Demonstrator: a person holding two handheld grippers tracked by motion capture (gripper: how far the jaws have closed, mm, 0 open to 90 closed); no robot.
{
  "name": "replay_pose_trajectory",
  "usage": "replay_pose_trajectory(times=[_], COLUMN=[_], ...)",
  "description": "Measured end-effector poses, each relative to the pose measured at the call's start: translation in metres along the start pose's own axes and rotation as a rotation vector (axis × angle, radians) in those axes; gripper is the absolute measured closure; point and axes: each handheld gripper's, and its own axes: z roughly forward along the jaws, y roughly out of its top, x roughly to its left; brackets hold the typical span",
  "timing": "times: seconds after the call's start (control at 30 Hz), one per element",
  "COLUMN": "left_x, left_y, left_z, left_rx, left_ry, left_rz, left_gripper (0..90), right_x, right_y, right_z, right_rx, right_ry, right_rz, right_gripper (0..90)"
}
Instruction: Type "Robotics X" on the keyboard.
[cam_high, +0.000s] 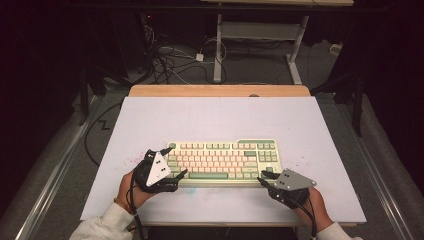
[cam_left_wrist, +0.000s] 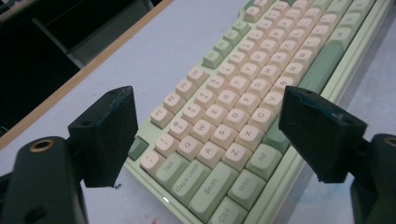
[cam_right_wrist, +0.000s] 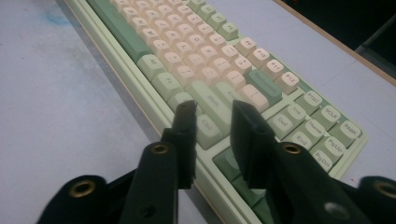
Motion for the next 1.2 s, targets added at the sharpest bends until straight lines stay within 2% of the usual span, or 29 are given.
replay_pose_trajectory(times=[0.17, 0.4, 0.53, 0.77, 0.97, 1.2], left_x=[0.0, 0.0, 0.0, -0.002, 0.001, 0.0], left_y=[-0.009, -0.021, -0.027, -0.033, -0.037, -0.038], left_z=[-0.005, -0.011, -0.015, -0.018, -0.021, -0.02], left_rx=[0.011, 0.044, 0.042, 0.071, 0.072, 0.078], left_ry=[0.001, -0.004, -0.005, -0.016, -0.004, -0.012], left_rz=[-0.025, -0.048, -0.074, -0.074, -0.085, -0.088], left_gripper=[18.8, 18.7, 18.8, 16.2, 16.2, 16.2], right_x=[-0.005, -0.01, -0.012, -0.011, -0.009, -0.007], right_y=[0.006, 0.022, 0.03, 0.045, 0.059, 0.075], right_z=[0.002, 0.012, 0.023, 0.043, 0.061, 0.08], right_rx=[0.001, -0.001, 0.004, 0.022, 0.033, 0.045], right_ry=[0.034, 0.061, 0.074, 0.102, 0.126, 0.144], right_rz=[0.004, 0.002, -0.017, -0.039, -0.057, -0.068], right_gripper=[89.9, 90.0, 90.0, 90.0, 90.0, 90.0])
